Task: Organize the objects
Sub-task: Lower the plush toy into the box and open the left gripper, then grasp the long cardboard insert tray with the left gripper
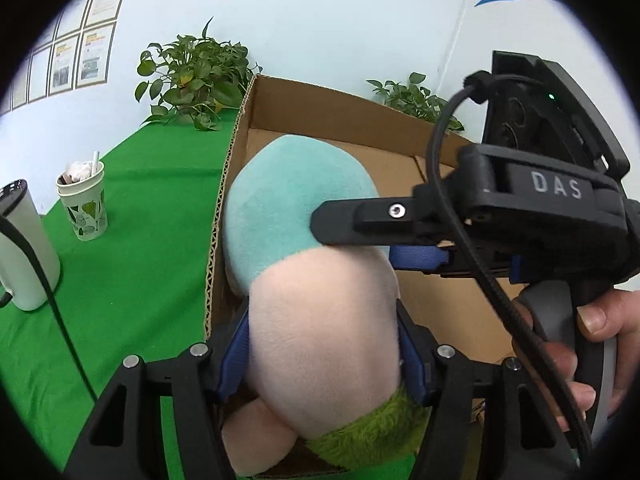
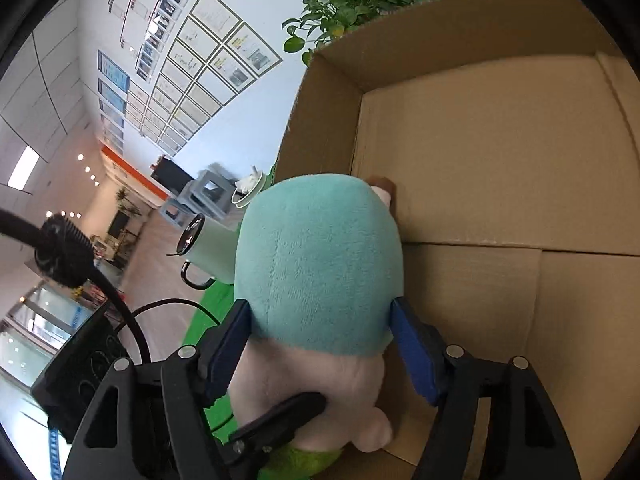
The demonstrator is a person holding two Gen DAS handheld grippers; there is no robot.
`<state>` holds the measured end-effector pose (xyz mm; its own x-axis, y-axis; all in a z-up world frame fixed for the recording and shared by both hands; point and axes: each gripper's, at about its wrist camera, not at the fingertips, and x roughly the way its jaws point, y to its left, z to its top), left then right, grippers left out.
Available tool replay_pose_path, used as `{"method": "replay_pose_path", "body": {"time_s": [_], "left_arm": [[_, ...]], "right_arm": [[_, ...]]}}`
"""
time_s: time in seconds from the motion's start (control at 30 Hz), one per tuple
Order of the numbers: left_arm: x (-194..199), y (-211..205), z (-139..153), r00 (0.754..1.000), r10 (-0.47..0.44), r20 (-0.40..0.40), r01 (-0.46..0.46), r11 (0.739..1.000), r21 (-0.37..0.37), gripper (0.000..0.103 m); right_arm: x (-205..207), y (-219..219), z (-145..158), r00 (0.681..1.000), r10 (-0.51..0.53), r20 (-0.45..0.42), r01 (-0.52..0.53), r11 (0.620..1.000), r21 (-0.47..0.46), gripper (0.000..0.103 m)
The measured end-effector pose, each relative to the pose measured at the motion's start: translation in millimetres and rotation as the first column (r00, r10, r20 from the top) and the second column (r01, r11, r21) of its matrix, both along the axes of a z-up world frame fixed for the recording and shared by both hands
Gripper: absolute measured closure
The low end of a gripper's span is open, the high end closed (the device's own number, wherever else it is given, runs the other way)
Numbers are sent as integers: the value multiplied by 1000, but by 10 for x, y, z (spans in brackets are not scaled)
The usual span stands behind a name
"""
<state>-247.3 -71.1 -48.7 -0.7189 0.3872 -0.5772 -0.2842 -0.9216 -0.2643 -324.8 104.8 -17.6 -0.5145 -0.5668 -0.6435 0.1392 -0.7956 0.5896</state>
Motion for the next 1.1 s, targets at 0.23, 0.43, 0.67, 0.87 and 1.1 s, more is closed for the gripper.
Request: {"method": "replay_pose_path", "body": {"time_s": [0.23,0.43,0.67,0.87,1.1], "left_arm": [[141,-74,48,1000,1,19,0,999,-37,35],[492,-374,223,998,11,-54,-13,1000,-23,36],[868,-512,373,992,71,-102,-73,997,-12,36],[1145,-533,649,968,143,-208,-141,990,23,19],[1422,-171,958,957,103,-270,-116,993,-33,17]], "right_arm": [[-98,-40,-174,1000,-9,-12,9,1000,-16,44],[-213,-88,-249,999,-37,-8,37,999,-5,43],[16,-30,-86,993,-115,-23,116,993,8,18],[747,217,499,965,-190,-179,224,956,192,0],[2104,772,477,924,-310,-224,369,876,312,0]]}}
